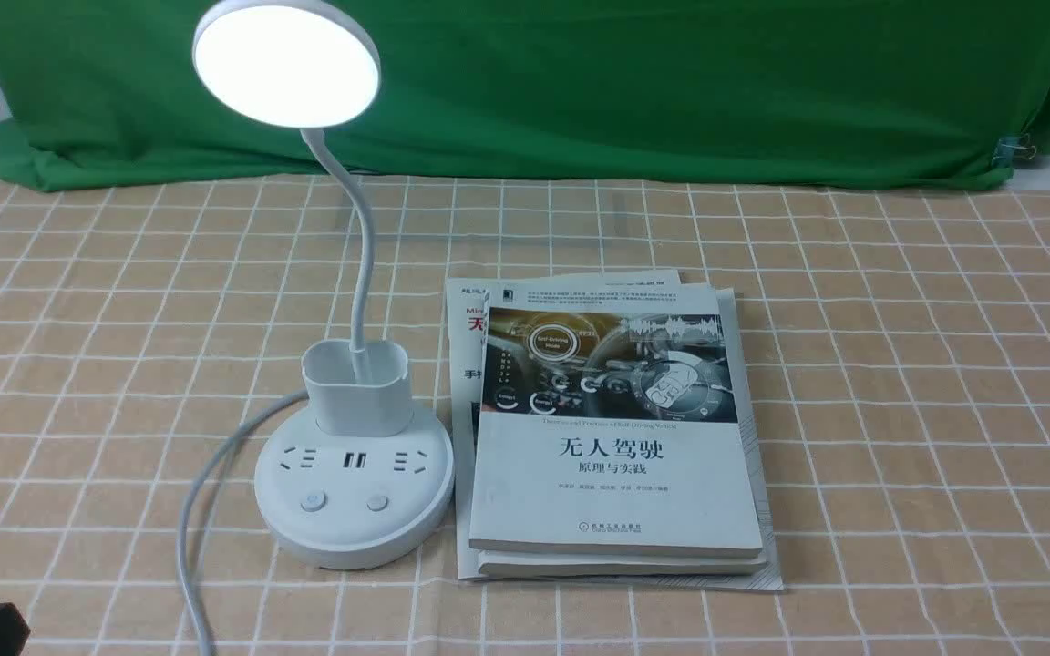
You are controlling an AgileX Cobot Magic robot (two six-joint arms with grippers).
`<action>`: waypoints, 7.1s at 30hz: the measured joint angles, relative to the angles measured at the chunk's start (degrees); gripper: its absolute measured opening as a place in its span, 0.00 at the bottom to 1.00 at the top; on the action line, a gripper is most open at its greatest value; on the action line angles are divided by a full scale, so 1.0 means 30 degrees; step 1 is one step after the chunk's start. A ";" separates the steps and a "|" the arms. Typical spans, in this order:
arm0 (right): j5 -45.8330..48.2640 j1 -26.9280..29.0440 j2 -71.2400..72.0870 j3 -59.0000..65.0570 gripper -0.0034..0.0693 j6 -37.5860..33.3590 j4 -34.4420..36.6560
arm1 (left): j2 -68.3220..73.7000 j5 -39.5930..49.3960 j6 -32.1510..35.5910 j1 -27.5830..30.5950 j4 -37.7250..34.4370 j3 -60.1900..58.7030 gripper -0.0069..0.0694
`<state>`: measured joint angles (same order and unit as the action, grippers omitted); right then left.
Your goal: Turn off the desk lamp on the light coffee tablecloth by hand.
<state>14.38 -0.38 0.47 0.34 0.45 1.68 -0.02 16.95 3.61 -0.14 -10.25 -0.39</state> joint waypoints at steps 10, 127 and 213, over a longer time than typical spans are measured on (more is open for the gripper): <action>0.0000 0.0000 0.0000 0.0000 0.38 0.0000 0.0000 | 0.0000 0.0000 0.0000 0.0000 0.0000 0.0000 0.10; 0.0000 0.0000 0.0000 0.0000 0.38 0.0000 0.0000 | 3.5105 1.2925 0.0031 -0.8376 0.1858 2.4363 0.10; 0.0000 0.0000 0.0000 0.0000 0.38 0.0000 0.0000 | 0.7410 -0.2327 0.1128 -0.8371 -0.0261 0.4931 0.11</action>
<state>14.38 -0.38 0.47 0.34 0.45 1.68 22.22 9.97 6.99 -25.26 -11.03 14.40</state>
